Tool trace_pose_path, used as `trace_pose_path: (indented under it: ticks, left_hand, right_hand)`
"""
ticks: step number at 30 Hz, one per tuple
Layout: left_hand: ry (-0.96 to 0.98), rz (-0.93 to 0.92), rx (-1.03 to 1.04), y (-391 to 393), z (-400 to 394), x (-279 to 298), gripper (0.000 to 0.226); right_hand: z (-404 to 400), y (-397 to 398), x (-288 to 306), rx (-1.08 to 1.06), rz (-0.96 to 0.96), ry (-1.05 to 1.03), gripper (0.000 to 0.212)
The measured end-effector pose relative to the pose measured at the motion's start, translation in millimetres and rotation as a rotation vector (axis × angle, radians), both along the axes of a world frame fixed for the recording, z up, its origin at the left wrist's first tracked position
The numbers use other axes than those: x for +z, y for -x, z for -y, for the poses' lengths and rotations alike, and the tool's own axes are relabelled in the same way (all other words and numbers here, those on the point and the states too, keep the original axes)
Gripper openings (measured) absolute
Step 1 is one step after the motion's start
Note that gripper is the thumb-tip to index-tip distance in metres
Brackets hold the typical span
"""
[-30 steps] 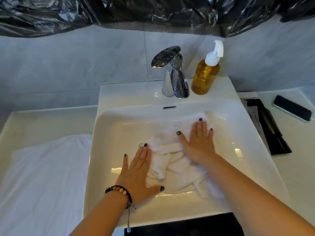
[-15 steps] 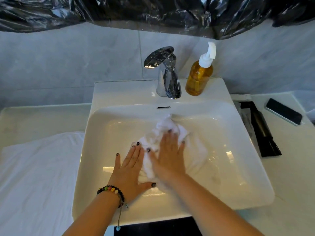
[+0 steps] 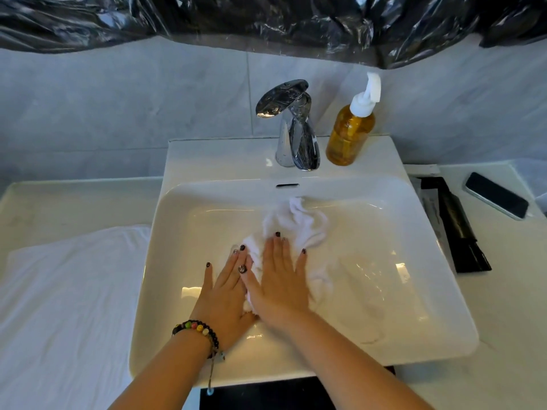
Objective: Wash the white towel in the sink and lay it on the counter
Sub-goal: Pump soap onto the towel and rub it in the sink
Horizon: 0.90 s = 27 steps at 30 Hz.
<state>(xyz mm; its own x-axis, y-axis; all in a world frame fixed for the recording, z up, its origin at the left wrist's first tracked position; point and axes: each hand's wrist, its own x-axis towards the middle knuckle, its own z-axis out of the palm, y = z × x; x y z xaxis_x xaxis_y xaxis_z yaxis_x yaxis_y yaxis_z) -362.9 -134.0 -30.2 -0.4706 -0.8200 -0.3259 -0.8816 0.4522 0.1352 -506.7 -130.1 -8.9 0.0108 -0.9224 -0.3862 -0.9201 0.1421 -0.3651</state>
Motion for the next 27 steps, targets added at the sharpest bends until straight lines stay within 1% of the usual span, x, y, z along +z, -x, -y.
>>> trace_pose_path:
  ticks: [2,4,5,6,7,8,10,11,12,14,16,18,21,22,24,25,26,27]
  left_hand:
    - [-0.021,-0.007,-0.007,1,1,4,0.101]
    - [-0.086,-0.013,0.010,2,1,10,0.103]
    - [-0.094,-0.011,0.008,2,1,13,0.104]
    - [-0.096,-0.016,0.008,3,2,14,0.106]
    - [-0.096,-0.027,0.020,3,2,12,0.107]
    - [-0.096,-0.039,0.029,3,2,13,0.107]
    - [-0.094,-0.040,0.033,3,0,12,0.107]
    - [-0.091,-0.040,0.029,4,0,11,0.107]
    - [-0.092,-0.044,0.028,3,0,11,0.107]
    - [-0.092,-0.050,0.030,4,2,10,0.107]
    - [-0.109,-0.050,0.028,4,2,11,0.112]
    - [-0.124,-0.053,0.027,3,2,12,0.115]
    - [-0.164,-0.074,0.048,3,4,14,0.118]
    - [-0.181,-0.085,0.046,4,4,17,0.119]
    - [-0.274,-0.152,0.083,6,6,31,0.120]
    - [-0.342,-0.235,0.142,8,11,42,0.114]
    - [-0.380,-0.372,0.230,12,18,55,0.099]
    - [-0.368,-0.559,0.334,18,27,71,0.071]
  right_hand:
    - [-9,29,5,0.238,-0.020,-0.020,0.094]
    - [-11,77,9,0.463,-0.097,-0.030,0.097]
    - [-8,102,12,0.510,-0.153,-0.045,0.097]
    - [-3,124,14,0.483,-0.207,-0.067,0.098]
    - [6,138,16,0.398,-0.244,-0.090,0.099]
    - [15,141,17,0.258,-0.244,-0.115,0.098]
    - [31,110,12,-0.044,-0.144,-0.106,0.094]
    - [32,81,11,-0.122,-0.081,-0.073,0.092]
    - [27,50,6,-0.126,-0.037,-0.015,0.091]
    - [9,9,-4,0.020,0.008,0.052,0.089]
    - [2,23,-6,0.173,0.011,0.025,0.087]
    - [1,64,-5,0.265,-0.069,-0.003,0.090]
    - [-2,107,0,0.264,-0.219,-0.043,0.087]
    - [-3,109,1,0.249,-0.236,-0.066,0.086]
    - [-3,98,4,0.183,-0.190,-0.089,0.084]
    - [0,89,6,0.141,-0.149,-0.083,0.085]
    - [4,79,8,0.101,-0.108,-0.060,0.092]
    - [6,71,9,0.078,-0.069,-0.019,0.104]
